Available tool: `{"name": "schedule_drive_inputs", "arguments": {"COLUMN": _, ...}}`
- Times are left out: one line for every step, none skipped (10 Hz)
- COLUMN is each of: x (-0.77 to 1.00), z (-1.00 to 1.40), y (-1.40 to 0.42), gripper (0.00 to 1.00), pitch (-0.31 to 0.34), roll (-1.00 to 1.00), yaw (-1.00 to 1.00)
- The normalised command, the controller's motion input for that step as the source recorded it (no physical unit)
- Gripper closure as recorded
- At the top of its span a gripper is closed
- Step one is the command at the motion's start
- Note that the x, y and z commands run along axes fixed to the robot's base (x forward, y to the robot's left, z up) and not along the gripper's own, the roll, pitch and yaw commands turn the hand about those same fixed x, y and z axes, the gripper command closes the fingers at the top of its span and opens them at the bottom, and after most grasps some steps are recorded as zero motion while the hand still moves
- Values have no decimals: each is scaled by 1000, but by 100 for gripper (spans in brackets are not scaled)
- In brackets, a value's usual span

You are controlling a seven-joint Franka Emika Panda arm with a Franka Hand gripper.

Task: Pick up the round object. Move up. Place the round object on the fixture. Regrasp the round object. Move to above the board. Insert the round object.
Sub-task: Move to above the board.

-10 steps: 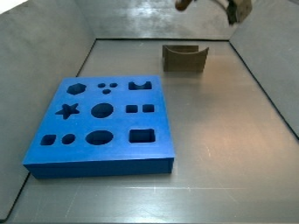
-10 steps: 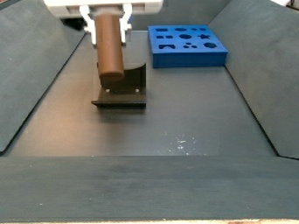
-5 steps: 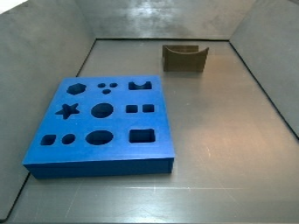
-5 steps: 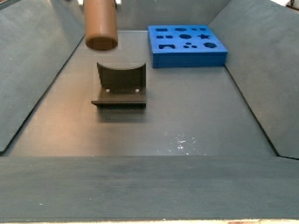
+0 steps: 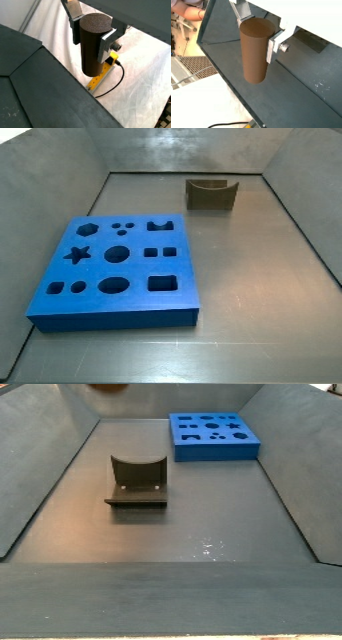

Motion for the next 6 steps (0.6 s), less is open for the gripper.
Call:
{"name": "schedule_drive_inputs", "arguments": {"x": -343, "z": -313, "y": -1000, "gripper": 100, "pitch": -16, "roll": -1000, "yaw": -126}}
{"name": "schedule_drive_inputs", "arguments": {"x": -341, "z": -319, "y": -1000, "gripper": 100, "pitch": -21, "roll": -1000, "yaw": -124}}
{"name": "schedule_drive_inputs", "arguments": {"x": -358, "z": -311, "y": -1000, "gripper": 100, "pitch": -26, "roll": -1000, "yaw": -118}}
{"name": "schedule_drive_inputs", "arguments": {"x": -360, "z": -314, "y": -1000, "gripper": 100, "pitch": -25, "roll": -1000, "yaw": -115}}
{"name": "schedule_drive_inputs", "arguments": {"x": -361, "z": -314, "y": -1000, "gripper": 100, "pitch": -22, "roll": -1000, "yaw": -113}}
{"name": "schedule_drive_inputs", "arguments": {"x": -365, "z": -312, "y": -1000, "gripper": 100, "pitch": -15, "roll": -1000, "yaw": -109}}
